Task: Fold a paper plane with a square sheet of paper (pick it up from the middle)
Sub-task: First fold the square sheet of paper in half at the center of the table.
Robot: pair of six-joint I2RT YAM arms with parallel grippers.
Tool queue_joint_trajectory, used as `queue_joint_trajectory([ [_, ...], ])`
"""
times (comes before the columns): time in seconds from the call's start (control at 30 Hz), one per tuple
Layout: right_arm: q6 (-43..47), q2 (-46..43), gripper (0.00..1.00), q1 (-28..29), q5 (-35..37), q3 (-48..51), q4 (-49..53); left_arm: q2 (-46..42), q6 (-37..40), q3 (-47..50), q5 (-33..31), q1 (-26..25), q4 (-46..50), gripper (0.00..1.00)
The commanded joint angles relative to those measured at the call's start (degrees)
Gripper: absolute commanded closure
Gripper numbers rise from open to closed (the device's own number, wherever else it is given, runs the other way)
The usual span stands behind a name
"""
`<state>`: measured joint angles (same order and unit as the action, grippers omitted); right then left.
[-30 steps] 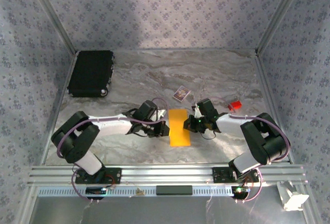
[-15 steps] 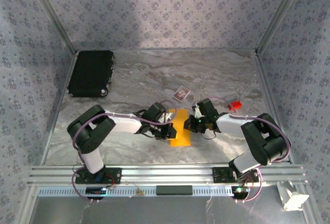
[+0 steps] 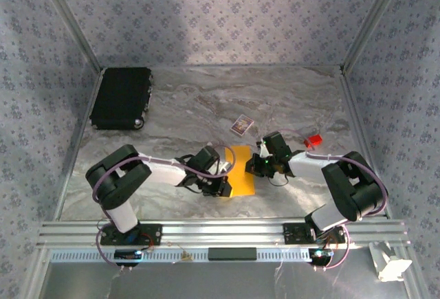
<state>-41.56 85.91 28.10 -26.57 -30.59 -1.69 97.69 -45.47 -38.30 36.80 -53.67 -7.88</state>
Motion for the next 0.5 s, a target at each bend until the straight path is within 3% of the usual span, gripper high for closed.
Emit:
queue_joint_trajectory([
  [0.0, 0.04, 1.63, 1.00, -0.38, 6.99, 2.53, 9.95, -2.56, 0.83, 0.61, 0.48, -1.21, 1.46, 0.94],
  [0.23, 0.12, 1.58, 1.00, -0.35, 6.89, 2.42, 10.04, -6.04, -1.30, -2.90, -2.70, 1.21, -0.63, 0.93],
  [0.47, 0.03, 2.16, 1.00, -0.19, 6.44, 2.07, 9.60, 1.28, -4.63, -6.51, -3.88, 5.81, -3.61, 0.92],
])
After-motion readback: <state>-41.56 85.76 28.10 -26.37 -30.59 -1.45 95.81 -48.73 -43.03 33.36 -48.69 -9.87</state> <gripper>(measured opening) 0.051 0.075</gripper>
